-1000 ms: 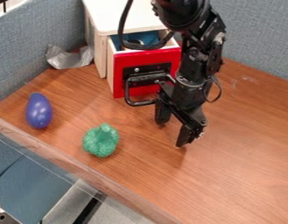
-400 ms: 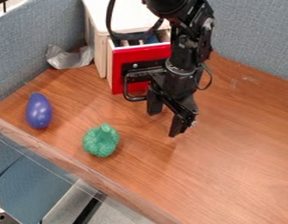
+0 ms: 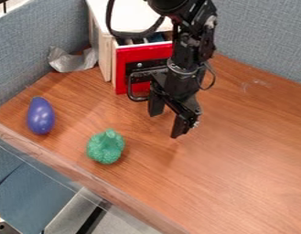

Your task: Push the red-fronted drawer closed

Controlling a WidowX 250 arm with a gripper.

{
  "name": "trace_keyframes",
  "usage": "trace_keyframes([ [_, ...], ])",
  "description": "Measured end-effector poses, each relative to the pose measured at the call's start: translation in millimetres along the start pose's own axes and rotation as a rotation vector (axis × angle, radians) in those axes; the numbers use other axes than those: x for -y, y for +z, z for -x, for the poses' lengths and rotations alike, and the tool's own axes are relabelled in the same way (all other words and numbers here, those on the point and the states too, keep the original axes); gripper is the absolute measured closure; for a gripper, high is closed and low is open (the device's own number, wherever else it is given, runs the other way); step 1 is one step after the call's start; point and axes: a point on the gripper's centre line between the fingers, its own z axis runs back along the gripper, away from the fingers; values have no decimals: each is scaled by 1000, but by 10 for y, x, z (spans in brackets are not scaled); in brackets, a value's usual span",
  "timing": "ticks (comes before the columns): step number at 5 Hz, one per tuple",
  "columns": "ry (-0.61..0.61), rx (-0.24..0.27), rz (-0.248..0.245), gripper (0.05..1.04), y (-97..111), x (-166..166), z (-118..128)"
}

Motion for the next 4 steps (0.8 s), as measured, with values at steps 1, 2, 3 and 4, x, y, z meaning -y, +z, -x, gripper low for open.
trace_keyframes([
  [1, -1, 8, -7, 85, 23, -27, -28],
  [2, 16, 17, -14, 85, 33, -111, -37],
  [3, 30, 32, -26, 85, 77, -206, -72],
  [4, 34, 30, -30, 85, 74, -257, -61],
])
